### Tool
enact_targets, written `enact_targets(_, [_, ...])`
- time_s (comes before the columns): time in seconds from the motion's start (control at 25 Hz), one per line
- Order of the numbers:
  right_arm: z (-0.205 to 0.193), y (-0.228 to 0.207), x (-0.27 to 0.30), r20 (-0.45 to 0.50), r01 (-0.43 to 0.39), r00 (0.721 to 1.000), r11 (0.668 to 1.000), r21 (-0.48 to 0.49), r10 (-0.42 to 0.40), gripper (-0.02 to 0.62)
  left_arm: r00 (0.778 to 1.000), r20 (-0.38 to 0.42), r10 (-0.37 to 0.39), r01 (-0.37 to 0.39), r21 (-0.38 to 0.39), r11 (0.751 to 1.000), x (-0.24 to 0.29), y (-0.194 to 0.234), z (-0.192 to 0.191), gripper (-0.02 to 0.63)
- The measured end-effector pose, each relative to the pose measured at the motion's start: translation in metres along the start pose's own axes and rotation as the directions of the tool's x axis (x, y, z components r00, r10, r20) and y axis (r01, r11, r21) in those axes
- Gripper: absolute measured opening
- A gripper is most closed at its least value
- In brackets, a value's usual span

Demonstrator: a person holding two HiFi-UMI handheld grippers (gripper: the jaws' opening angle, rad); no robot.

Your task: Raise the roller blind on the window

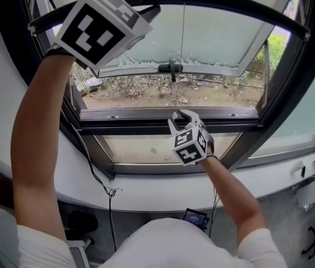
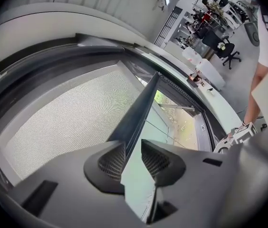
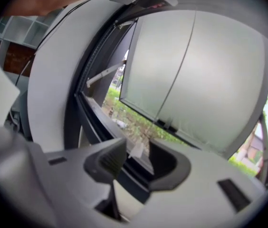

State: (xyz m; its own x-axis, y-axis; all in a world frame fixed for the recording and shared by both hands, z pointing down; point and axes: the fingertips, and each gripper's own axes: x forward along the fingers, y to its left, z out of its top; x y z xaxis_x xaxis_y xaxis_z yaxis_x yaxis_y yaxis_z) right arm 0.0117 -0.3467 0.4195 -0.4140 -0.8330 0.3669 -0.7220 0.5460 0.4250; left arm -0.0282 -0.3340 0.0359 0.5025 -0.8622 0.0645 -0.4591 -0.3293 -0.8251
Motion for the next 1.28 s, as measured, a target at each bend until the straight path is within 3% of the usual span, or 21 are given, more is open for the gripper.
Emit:
enact_targets(0.2, [0.005, 0.000, 0.014, -0.002, -0.032, 0.999, 0.995, 0.096, 0.033, 0.140, 1.000, -0.012, -0.008, 0.008, 0.003, 1.000, 0.001, -0.001, -0.002, 0.117])
enact_targets(0.36, [0.007, -0.003, 0.019, -0.015, -0.028, 0.999, 0.996, 0.082, 0.029, 0.138, 1.000, -0.001, -0.003, 0.003, -0.011, 1.000, 0.001, 0.000, -0.001, 0.117])
enact_targets(0.44, [0.003, -0.004, 0.020, -0.033, -0.017, 0.999, 0.998, 0.066, 0.019, 0.098, 1.000, 0.006, -0.002, 0.002, -0.021, 1.000, 0.001, -0.001, -0.001, 0.117])
enact_targets(0.56, [-0.001, -0.003, 0.017, -0.037, 0.005, 0.999, 1.000, 0.001, -0.005, 0.077, 1.000, 0.014, 0.002, -0.002, -0.028, 1.000, 0.000, -0.001, -0.001, 0.117])
enact_targets(0.68, [-0.002, 0.001, 0.014, -0.036, 0.036, 0.998, 0.991, -0.128, -0.041, 0.074, 1.000, 0.022, 0.006, -0.005, -0.043, 0.999, 0.000, -0.002, -0.003, 0.117])
enact_targets(0.88, [-0.001, 0.013, 0.012, -0.040, 0.039, 0.998, 0.937, -0.347, -0.056, 0.074, 0.999, 0.033, 0.016, -0.014, -0.059, 0.998, 0.001, -0.004, -0.006, 0.117])
enact_targets(1.16, [-0.005, 0.017, 0.004, -0.082, 0.014, 0.995, 0.917, -0.399, -0.050, 0.074, 0.995, 0.090, 0.039, -0.030, -0.098, 0.995, -0.003, -0.002, 0.000, 0.117])
enact_targets(1.28, [-0.006, 0.017, 0.001, -0.092, 0.014, 0.994, 0.912, -0.411, -0.057, 0.072, 0.984, 0.156, 0.081, -0.058, -0.149, 0.987, -0.012, -0.001, 0.010, 0.117])
